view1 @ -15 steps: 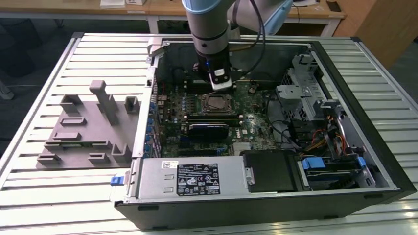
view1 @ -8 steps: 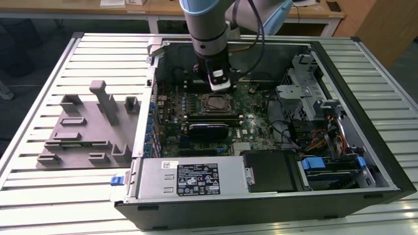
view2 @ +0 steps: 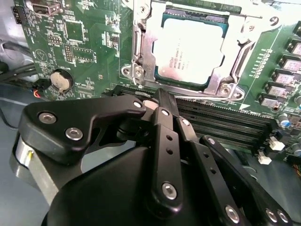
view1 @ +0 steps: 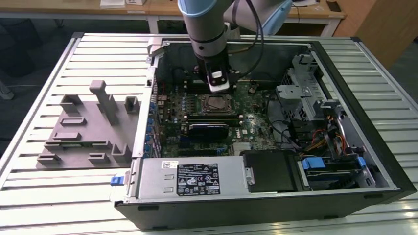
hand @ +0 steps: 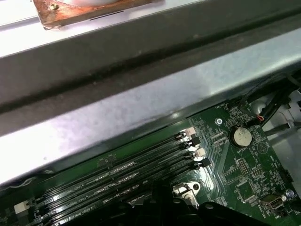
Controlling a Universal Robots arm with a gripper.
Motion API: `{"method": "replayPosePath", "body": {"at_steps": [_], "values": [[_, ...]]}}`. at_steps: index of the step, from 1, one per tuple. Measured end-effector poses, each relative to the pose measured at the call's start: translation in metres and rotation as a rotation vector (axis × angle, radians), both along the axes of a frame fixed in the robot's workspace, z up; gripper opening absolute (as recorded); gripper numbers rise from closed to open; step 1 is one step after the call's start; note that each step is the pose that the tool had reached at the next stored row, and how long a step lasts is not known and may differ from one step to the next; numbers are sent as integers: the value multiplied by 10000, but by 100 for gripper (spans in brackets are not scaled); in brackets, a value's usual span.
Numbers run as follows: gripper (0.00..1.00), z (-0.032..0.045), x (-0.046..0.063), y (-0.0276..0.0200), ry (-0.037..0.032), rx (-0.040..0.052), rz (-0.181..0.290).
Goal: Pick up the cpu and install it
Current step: 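Install the first cpu locking lever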
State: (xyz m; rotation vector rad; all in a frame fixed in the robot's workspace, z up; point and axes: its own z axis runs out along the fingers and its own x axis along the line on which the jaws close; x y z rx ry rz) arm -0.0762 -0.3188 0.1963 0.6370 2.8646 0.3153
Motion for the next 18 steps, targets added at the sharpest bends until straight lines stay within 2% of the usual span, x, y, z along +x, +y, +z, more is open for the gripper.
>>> {"method": "replayPosePath", "body": {"at_steps": [4,11,14,18], "values": [[11,-8,-3,9,-26,-15,-90],[11,-14,-8,68,-30,-29,-177],[11,-22,-8,69,-47,-84,-225],[11,-40,-9,70,-107,-190,-282]]}}
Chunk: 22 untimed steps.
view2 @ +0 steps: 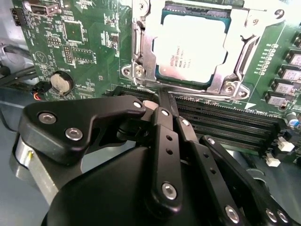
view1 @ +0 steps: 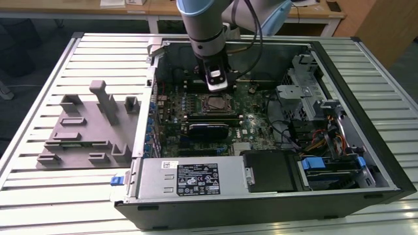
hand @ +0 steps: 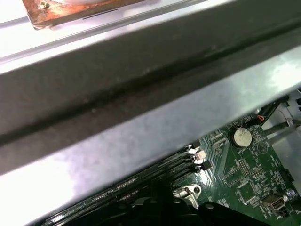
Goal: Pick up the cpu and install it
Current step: 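Install the first cpu locking lever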
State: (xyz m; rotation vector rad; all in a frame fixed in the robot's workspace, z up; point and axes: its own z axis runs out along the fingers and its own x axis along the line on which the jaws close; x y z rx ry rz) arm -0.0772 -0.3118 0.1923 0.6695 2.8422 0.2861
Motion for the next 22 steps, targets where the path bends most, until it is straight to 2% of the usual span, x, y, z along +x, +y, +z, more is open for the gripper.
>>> {"method": "replayPosePath", "body": {"at_steps": [3,5,10,15,16,19,22], "values": [[11,-12,-1,2,-40,-49,-35],[11,-13,-2,1,-39,-52,-42],[11,-23,3,-1,-42,4,-45],[11,-27,12,-6,-40,5,-44],[11,-27,14,-10,-41,45,-45],[11,-27,14,-19,-32,244,-45],[11,-27,14,-19,-33,282,-46]]}}
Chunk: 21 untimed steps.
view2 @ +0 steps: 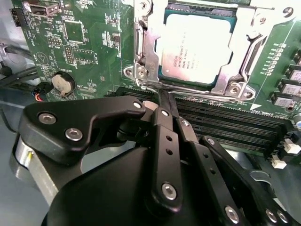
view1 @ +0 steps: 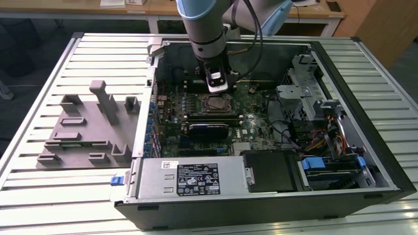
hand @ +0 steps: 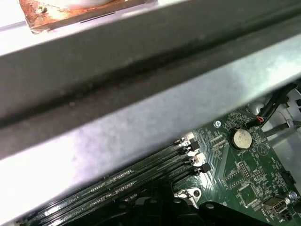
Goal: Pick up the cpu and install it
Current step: 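Install the first cpu locking lever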
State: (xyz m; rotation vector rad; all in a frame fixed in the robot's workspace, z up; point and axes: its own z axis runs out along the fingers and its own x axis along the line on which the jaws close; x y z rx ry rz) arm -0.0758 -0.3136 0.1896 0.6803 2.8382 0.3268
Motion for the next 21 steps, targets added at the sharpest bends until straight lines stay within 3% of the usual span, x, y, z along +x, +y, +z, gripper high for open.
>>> {"method": "replayPosePath", "body": {"at_steps": [4,12,18,19,21], "values": [[11,21,0,0,-1,3,1],[11,138,0,-1,1,0,1],[11,144,0,-1,0,0,1],[11,144,0,1,3,-34,1],[11,142,0,14,11,-320,2]]}}
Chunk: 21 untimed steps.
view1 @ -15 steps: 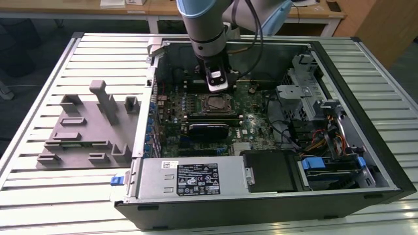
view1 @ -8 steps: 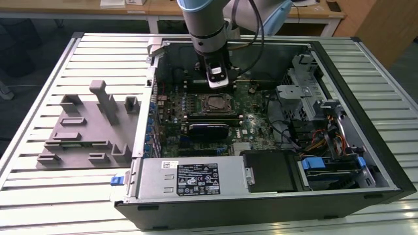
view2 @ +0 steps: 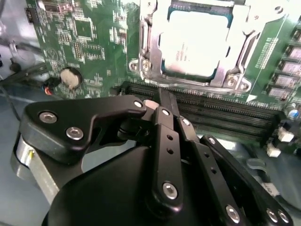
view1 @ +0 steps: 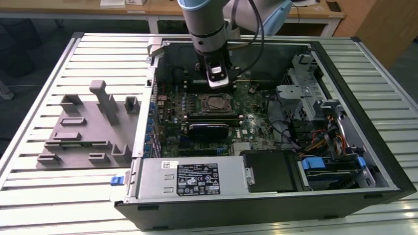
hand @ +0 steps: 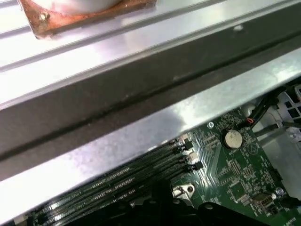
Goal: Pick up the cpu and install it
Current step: 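Install the first cpu locking lever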
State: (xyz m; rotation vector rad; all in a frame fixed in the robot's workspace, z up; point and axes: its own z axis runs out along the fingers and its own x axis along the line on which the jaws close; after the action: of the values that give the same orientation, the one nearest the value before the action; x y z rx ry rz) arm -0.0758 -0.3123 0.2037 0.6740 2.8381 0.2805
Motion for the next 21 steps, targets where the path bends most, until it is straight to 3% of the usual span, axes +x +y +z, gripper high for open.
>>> {"method": "replayPosePath", "body": {"at_steps": [4,6,8,15,17,21], "values": [[11,-5,1,12,125,-591,-2],[11,-7,7,13,249,-867,2],[11,-7,21,13,410,-1063,7],[11,-11,84,10,1110,-1285,32],[11,-10,99,-1,1190,-1315,29],[11,-11,121,-24,1242,-1394,17]]}}
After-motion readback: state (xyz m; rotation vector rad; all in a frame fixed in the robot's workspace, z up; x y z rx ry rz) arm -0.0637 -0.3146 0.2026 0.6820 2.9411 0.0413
